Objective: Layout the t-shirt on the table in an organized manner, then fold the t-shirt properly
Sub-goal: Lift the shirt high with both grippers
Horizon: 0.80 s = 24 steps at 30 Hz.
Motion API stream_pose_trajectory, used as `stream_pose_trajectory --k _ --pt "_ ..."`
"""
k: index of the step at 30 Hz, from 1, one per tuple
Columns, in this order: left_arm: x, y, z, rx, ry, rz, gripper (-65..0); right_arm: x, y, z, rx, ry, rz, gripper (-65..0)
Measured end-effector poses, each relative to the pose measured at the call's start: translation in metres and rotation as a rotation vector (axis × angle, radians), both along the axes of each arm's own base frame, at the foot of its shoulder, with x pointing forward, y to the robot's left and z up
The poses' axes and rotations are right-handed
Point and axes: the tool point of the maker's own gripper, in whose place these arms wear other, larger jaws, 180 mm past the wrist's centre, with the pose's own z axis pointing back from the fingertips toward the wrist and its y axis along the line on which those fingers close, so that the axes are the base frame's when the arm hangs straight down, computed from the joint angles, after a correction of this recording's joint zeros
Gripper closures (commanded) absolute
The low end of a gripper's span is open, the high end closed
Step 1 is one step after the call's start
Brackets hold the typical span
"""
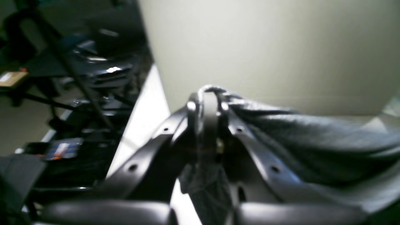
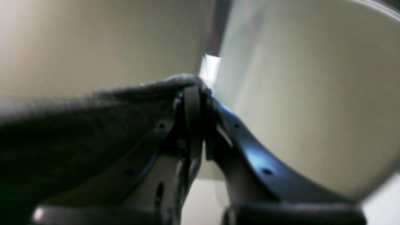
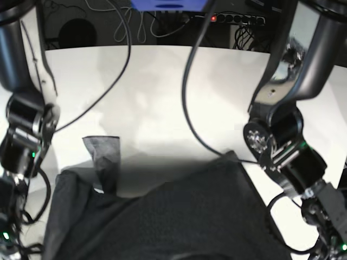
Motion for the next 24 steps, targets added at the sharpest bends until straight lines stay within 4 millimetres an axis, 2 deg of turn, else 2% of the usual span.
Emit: stream_pose_trajectory --k 3,5,8,10,12,13,15,17,19,20,22,23,24 --pt "0.009 -0.008 0.010 -0.018 -0.001 -0.026 0.0 0.016 0.014 0.022 -0.012 -0.017 0.037 0.0" --pt "0.012 -0.012 0.024 -0.024 -0.019 -0.039 0.0 0.022 0.021 0.055 -0.018 -0.066 0.056 0.0" --pt "0.012 -0.013 0.069 -0.025 -0.095 -0.041 0.0 0.019 0.020 0.124 -0.010 -0.190 0.058 0.0" --pt "0.008 -0.013 0.102 -0.026 -0.166 -0.043 0.0 0.010 0.016 0.151 -0.008 -0.267 0.055 0.0" --pt "0.003 -0.011 0.120 -0.026 -0.216 -0.042 0.0 0.005 0.010 0.152 -0.018 -0.270 0.039 0.0" --pt "0.002 -0.010 0.120 -0.026 -0.217 -0.039 0.0 0.002 0.004 0.148 -0.010 -0.265 0.025 0.0" --pt "0.005 -0.007 0.104 -0.017 -0.163 -0.027 0.0 -0.004 -0.013 0.142 -0.007 -0.229 -0.016 0.0" --pt "0.004 -0.007 0.092 -0.010 -0.132 -0.022 0.0 -0.021 -0.031 0.151 -0.016 -0.247 -0.071 0.0" --pt "-0.004 -0.003 0.100 0.001 -0.161 -0.003 0.0 -0.042 -0.040 0.166 -0.030 -0.326 -0.086 0.0" --pt "-0.008 0.000 0.111 0.000 -0.197 0.006 0.0 -0.050 -0.044 0.165 -0.043 -0.335 -0.098 0.0" --pt "-0.021 0.007 0.135 0.004 -0.265 0.031 0.0 -0.062 -0.049 0.148 -0.061 -0.317 -0.124 0.0" --pt "-0.027 0.008 0.139 0.003 -0.282 0.033 0.0 -0.066 -0.048 0.131 -0.074 -0.284 -0.133 0.0" --pt "-0.031 0.011 0.131 0.018 -0.261 0.048 0.0 -0.069 -0.046 0.111 -0.089 -0.236 -0.138 0.0"
